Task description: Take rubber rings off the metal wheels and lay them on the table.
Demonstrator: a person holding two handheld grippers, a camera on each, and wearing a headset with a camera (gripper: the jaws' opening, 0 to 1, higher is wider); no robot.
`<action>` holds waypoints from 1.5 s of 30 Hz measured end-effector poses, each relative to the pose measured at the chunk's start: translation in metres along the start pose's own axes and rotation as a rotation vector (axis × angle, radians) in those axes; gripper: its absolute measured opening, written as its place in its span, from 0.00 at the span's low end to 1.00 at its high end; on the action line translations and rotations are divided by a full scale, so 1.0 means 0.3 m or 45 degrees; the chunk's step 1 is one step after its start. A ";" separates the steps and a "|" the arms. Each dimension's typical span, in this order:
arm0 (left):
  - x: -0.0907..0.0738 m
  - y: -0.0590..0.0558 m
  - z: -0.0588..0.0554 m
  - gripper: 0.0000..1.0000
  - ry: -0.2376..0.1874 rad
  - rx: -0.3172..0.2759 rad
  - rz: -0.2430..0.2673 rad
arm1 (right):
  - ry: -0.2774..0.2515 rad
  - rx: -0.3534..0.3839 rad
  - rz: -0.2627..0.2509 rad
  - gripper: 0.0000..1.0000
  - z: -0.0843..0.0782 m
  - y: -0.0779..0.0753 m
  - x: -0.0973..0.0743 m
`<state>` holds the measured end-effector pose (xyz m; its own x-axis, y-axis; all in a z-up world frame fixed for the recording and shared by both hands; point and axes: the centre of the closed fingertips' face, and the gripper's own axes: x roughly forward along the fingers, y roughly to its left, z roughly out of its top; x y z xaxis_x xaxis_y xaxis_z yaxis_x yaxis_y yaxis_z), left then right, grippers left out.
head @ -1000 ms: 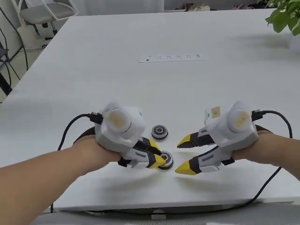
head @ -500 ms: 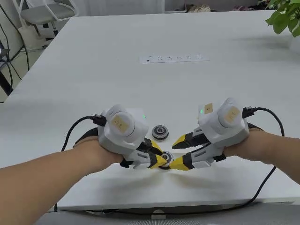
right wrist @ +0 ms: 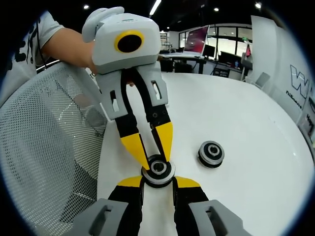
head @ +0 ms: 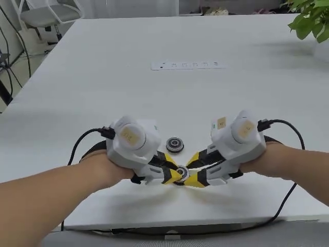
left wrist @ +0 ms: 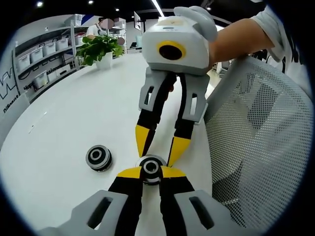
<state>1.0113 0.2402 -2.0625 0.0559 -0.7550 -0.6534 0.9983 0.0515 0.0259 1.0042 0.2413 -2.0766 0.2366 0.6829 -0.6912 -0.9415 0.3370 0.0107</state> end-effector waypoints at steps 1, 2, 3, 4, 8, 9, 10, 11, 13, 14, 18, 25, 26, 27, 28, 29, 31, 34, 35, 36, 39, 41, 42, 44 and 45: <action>0.000 0.000 0.000 0.07 -0.001 -0.002 0.000 | 0.002 -0.005 -0.002 0.20 0.000 -0.002 0.000; 0.000 0.000 0.001 0.07 -0.001 -0.007 0.001 | 0.004 -0.013 -0.002 0.20 -0.001 -0.003 0.000; 0.001 -0.001 0.001 0.07 0.003 -0.006 0.001 | 0.007 -0.021 -0.002 0.20 -0.001 -0.002 0.000; 0.002 -0.002 0.001 0.07 0.009 0.001 0.001 | 0.010 -0.027 -0.003 0.20 -0.002 -0.002 -0.001; 0.001 -0.003 -0.001 0.07 0.000 -0.005 0.000 | 0.011 -0.050 -0.008 0.19 -0.007 -0.001 -0.003; 0.001 -0.002 -0.002 0.07 -0.005 -0.009 -0.002 | 0.008 -0.049 -0.009 0.18 -0.009 -0.002 -0.004; 0.000 0.000 -0.001 0.07 -0.010 -0.016 -0.006 | 0.007 -0.047 -0.011 0.17 -0.012 -0.003 -0.006; -0.001 -0.001 -0.001 0.07 -0.012 -0.016 -0.009 | 0.012 -0.046 -0.014 0.16 -0.017 -0.004 -0.007; -0.001 -0.003 0.000 0.07 -0.015 -0.013 -0.012 | 0.014 -0.048 -0.019 0.11 -0.027 -0.008 -0.014; -0.001 -0.004 0.000 0.07 -0.017 -0.010 -0.012 | 0.011 -0.038 -0.022 0.08 -0.031 -0.011 -0.018; -0.001 -0.003 -0.001 0.07 -0.031 -0.011 -0.014 | 0.000 -0.017 -0.023 0.03 -0.030 -0.011 -0.017; -0.001 -0.004 0.001 0.07 -0.044 -0.010 -0.012 | -0.004 -0.012 -0.033 0.01 -0.031 -0.018 -0.014; 0.000 -0.004 0.001 0.07 -0.046 -0.012 -0.010 | -0.006 -0.012 -0.034 0.01 -0.031 -0.018 -0.014; 0.000 -0.003 0.001 0.07 -0.047 -0.011 -0.009 | -0.006 -0.015 -0.036 0.01 -0.032 -0.019 -0.013; 0.000 -0.004 0.002 0.07 -0.047 -0.009 -0.007 | -0.006 -0.015 -0.037 0.01 -0.032 -0.019 -0.013; 0.000 -0.004 0.002 0.07 -0.047 -0.008 -0.006 | -0.005 -0.017 -0.039 0.01 -0.031 -0.018 -0.013; 0.000 -0.006 0.003 0.07 -0.047 -0.008 -0.004 | -0.005 -0.020 -0.041 0.00 -0.032 -0.019 -0.013; 0.000 -0.005 0.003 0.07 -0.048 -0.011 0.000 | -0.014 0.016 -0.039 0.01 -0.033 -0.020 -0.014; 0.000 -0.005 0.003 0.07 -0.049 -0.009 0.001 | -0.016 0.025 -0.040 0.01 -0.033 -0.021 -0.014; 0.000 -0.005 0.003 0.07 -0.049 -0.009 0.001 | -0.020 0.028 -0.039 0.02 -0.033 -0.020 -0.014; 0.000 -0.005 0.003 0.07 -0.053 -0.013 0.000 | -0.036 0.053 -0.015 0.04 -0.034 -0.014 -0.014; 0.000 -0.005 0.004 0.07 -0.057 -0.015 -0.001 | -0.051 0.063 -0.009 0.05 -0.036 -0.014 -0.014; 0.000 -0.005 0.003 0.07 -0.061 -0.017 -0.002 | -0.057 0.070 -0.008 0.05 -0.036 -0.015 -0.014; 0.000 -0.005 0.003 0.07 -0.065 -0.017 -0.004 | -0.056 0.056 -0.013 0.06 -0.035 -0.016 -0.014; 0.000 -0.005 0.003 0.07 -0.067 -0.018 -0.004 | -0.056 0.044 -0.036 0.08 -0.035 -0.027 -0.015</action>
<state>1.0100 0.2395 -2.0620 0.0537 -0.7885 -0.6127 0.9982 0.0579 0.0130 1.0084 0.2288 -2.0811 0.2740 0.7005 -0.6589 -0.9256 0.3781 0.0171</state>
